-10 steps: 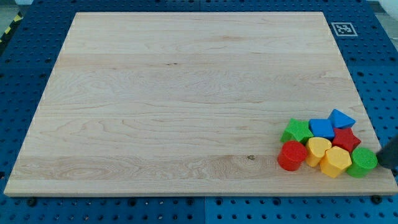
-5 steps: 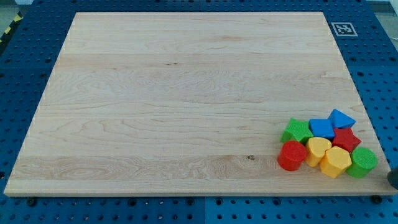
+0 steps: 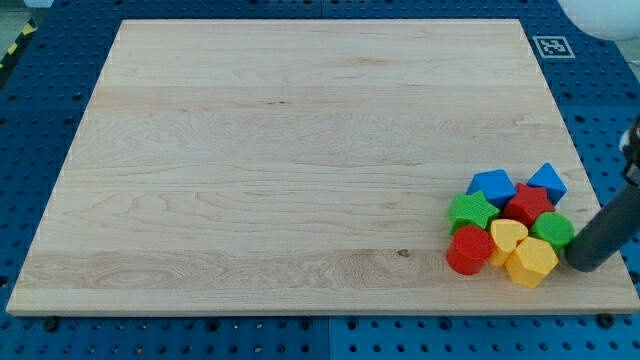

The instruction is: Slide green star to the center of the board

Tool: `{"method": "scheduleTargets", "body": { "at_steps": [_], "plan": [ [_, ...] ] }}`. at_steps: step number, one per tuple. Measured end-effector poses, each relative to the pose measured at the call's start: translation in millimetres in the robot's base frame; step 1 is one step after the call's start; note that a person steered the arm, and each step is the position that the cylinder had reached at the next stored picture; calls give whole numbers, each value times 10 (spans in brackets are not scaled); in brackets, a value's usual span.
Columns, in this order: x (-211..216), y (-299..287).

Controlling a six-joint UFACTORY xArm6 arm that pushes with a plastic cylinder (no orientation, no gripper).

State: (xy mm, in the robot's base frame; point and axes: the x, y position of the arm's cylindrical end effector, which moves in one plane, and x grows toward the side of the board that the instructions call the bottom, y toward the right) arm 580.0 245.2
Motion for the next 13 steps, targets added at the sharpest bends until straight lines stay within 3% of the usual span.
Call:
{"method": "scheduleTargets", "body": {
  "at_steps": [2, 6, 9, 13],
  "plan": [
    [-181, -432],
    [-1051, -1449],
    [-479, -1449],
    [-523, -2302]
  ]
}}
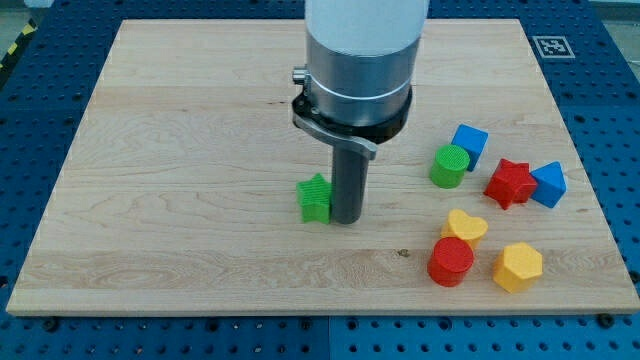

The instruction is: Slide green star to the center of the board

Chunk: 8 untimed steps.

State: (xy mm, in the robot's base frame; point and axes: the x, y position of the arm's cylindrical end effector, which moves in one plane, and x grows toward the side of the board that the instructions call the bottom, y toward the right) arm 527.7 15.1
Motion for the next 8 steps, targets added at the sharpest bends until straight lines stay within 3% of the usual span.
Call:
{"method": "scheduleTargets", "body": {
  "at_steps": [5, 8],
  "plan": [
    [86, -632],
    [-821, -1007]
  ]
}}
